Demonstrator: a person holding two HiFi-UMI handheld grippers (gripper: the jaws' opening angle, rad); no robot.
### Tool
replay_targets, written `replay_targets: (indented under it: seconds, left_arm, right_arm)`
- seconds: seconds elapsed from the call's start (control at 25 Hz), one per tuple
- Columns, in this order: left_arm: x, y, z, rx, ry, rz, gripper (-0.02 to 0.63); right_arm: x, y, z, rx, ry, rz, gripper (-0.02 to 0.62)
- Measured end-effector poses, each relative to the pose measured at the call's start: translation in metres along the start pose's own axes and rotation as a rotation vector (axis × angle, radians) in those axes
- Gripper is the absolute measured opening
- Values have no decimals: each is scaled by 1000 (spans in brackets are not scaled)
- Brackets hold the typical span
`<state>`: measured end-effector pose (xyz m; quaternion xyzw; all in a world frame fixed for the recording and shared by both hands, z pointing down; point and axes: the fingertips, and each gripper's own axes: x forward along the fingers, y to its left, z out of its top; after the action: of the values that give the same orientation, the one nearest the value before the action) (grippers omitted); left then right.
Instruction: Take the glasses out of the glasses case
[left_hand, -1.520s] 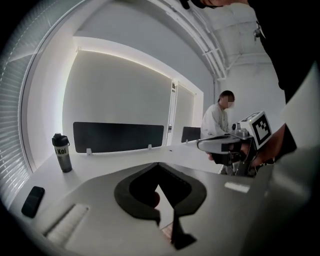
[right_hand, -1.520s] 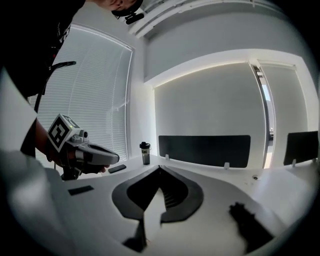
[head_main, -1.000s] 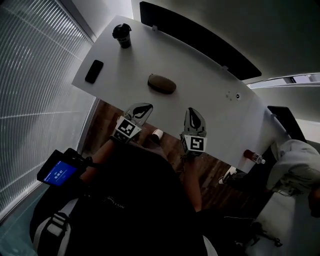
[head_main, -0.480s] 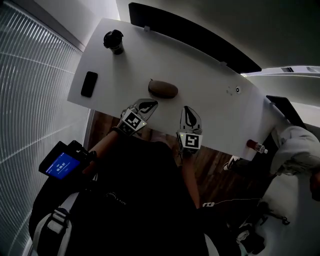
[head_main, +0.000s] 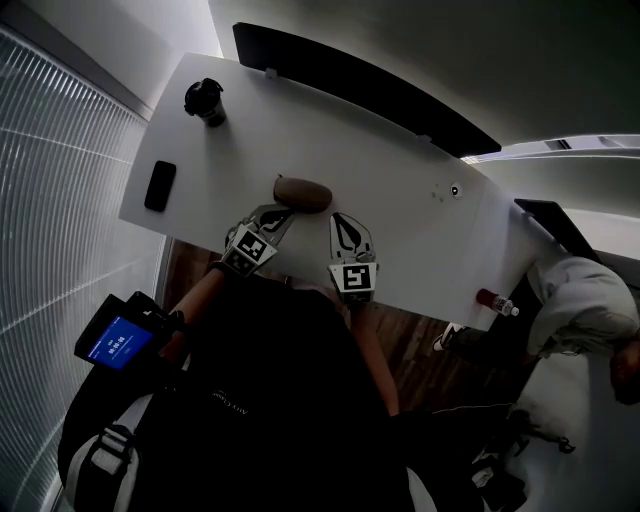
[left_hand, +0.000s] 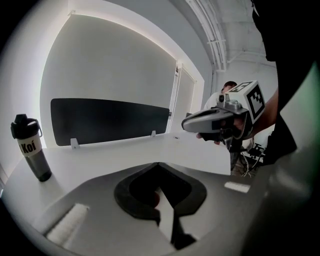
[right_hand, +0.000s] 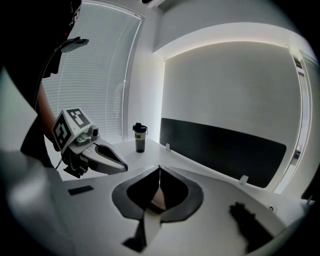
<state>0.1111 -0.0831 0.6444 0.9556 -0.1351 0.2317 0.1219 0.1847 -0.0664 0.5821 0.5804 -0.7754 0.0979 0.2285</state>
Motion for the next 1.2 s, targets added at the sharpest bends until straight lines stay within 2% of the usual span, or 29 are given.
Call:
replay_targets:
  seconds: [0.2,0.52,0.68,0.88,1.2]
  left_arm:
    - [13,15,-4,-10,18,-26,6]
    - [22,13,-23,41,27,-39,6]
    - [27,12,-49,10,93,-62,6]
    - [33,14,-69,-20,149,-64,6]
    - [45,15,-71,-52,182,-57,6]
  right_arm:
    - [23,-11,2,8,16,0,8]
    - [27,-8,-6,-8,26,13,8]
    - [37,-6,-13,-56,61,42,8]
    - [49,-1,-17,-172,108,97,8]
    - [66,22,-27,-381,231,204,9]
